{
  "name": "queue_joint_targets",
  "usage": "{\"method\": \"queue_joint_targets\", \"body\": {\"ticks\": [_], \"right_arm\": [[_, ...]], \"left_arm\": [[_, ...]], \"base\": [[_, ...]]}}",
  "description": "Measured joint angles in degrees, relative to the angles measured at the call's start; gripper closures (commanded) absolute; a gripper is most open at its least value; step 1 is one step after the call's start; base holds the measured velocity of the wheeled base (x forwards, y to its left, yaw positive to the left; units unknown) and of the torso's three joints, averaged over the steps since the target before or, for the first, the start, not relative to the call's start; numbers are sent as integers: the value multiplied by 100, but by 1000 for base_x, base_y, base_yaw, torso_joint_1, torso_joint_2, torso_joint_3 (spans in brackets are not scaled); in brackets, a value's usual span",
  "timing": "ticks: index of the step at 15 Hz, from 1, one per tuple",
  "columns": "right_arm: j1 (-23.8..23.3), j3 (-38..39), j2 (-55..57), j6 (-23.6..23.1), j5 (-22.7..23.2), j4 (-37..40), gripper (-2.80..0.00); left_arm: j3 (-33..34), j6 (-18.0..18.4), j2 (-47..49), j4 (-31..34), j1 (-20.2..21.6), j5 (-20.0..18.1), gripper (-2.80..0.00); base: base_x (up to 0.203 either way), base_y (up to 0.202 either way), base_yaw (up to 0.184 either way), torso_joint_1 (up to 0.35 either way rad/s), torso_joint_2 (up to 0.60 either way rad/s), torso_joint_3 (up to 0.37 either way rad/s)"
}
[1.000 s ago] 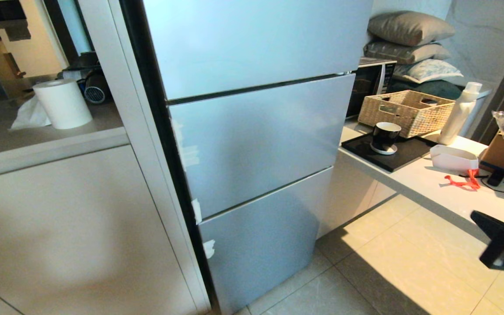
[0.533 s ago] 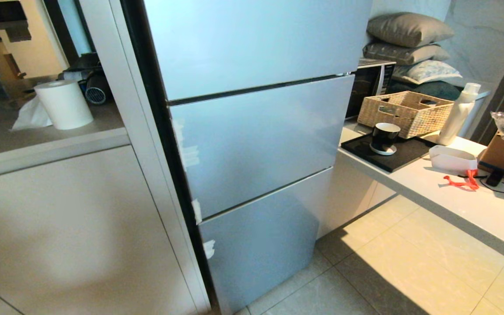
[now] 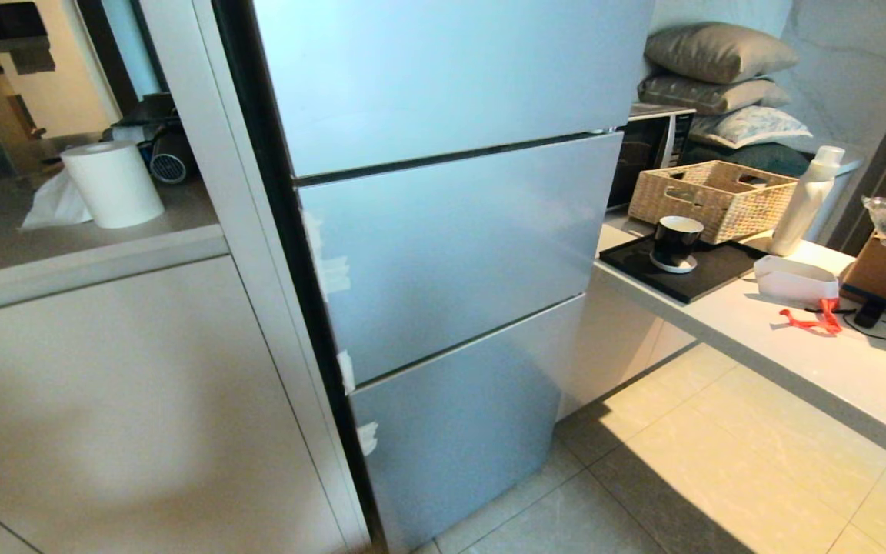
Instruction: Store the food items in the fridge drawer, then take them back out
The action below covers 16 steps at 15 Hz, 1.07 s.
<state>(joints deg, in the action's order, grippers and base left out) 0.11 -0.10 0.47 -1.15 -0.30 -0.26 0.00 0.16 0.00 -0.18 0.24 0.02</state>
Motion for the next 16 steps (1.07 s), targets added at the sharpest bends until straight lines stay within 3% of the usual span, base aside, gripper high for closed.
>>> {"method": "queue_joint_targets", "body": {"ticks": [16], "right_arm": [[-4,10,-58,2,-2,26,0]], "left_arm": [[0,-14,0,-2,0,2,0]], "base": [[0,0,0,0,0,0]]}}
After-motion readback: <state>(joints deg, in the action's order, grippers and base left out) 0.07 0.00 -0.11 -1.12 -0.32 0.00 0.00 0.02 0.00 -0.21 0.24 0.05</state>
